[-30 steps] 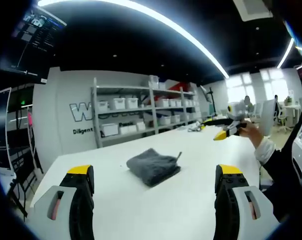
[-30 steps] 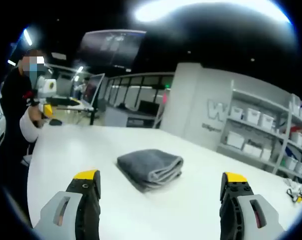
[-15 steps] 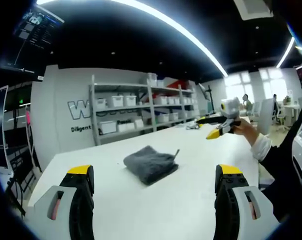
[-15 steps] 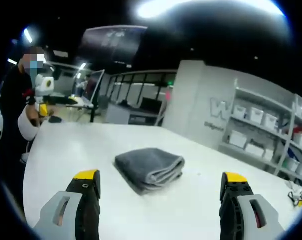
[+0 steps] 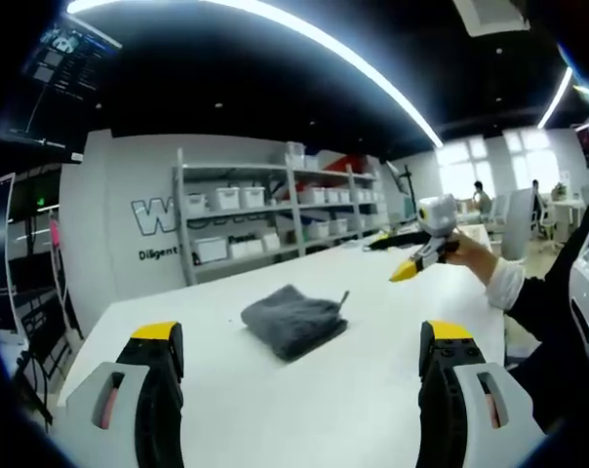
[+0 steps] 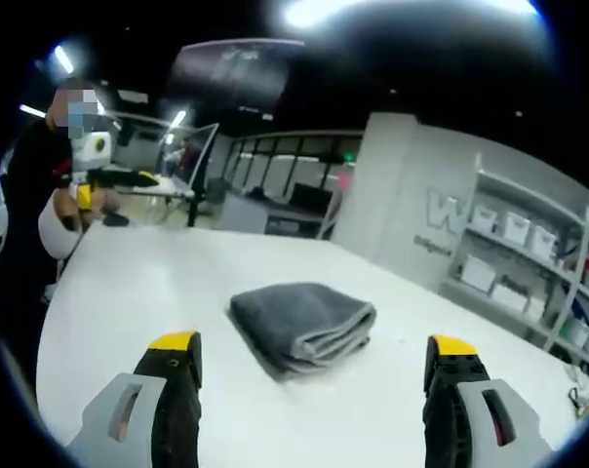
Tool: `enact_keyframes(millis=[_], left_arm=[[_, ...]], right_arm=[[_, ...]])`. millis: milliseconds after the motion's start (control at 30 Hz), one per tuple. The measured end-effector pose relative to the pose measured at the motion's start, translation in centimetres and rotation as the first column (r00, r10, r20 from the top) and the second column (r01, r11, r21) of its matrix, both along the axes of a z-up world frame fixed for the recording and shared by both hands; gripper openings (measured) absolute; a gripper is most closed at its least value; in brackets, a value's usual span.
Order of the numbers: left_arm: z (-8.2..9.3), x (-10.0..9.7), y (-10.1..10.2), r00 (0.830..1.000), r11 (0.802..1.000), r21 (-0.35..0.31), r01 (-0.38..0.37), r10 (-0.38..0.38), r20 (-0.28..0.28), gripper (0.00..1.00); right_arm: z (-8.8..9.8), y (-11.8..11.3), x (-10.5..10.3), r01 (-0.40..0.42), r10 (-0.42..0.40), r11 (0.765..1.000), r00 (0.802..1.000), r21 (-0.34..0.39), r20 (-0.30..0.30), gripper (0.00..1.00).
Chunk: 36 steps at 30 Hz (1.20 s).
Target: Open the folded towel by lifting each exposed corner and separating the folded layers until the towel lies flat within the target outline without major curled edges
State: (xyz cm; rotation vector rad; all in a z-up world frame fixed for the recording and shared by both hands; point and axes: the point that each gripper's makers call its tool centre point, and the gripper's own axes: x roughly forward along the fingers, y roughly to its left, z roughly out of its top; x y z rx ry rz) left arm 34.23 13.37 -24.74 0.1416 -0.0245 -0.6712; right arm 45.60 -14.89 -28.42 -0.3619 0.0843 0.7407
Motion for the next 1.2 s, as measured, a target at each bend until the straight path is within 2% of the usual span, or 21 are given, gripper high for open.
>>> enact_keyframes(millis=[433,567,767,967,1200], left_arm=[[0.0,0.0,0.5,1.0,1.0,0.001,-0.004,0.004,0.0,1.0],[0.0,0.1,0.6,1.0,1.0,-0.001,-0.008,0.008,0.0,0.99],[-0.2,0.1,0.5,1.0,1.0,0.006,-0.002,0.002,-0.005,0.99],[-0.2,0.1,0.6,1.0,1.0,0.006,-0.002,0.002,-0.001,0.99],[-0.1,0.0,0.8,1.0,1.0,-0.011,0.009,-0.009,-0.006,0.99]], right_arm=[[-0.6,1.3,2.0,-0.034,0.034,0.999,0.999,0.022,0.018,0.82],[-1.6,1.8,2.7,-0.037,0.037,0.999,0.999,0.017,0.012,0.81],[-2.3,3.0,3.0,-0.064,0.065,0.998,0.997,-0.008,0.036,0.73],[-3.0,4.0,3.1,-0.088,0.088,0.996,0.996,-0.007,0.035,0.71],[-3.8,4.3,3.6,-0.077,0.077,0.997,0.997,-0.002,0.023,0.67]])
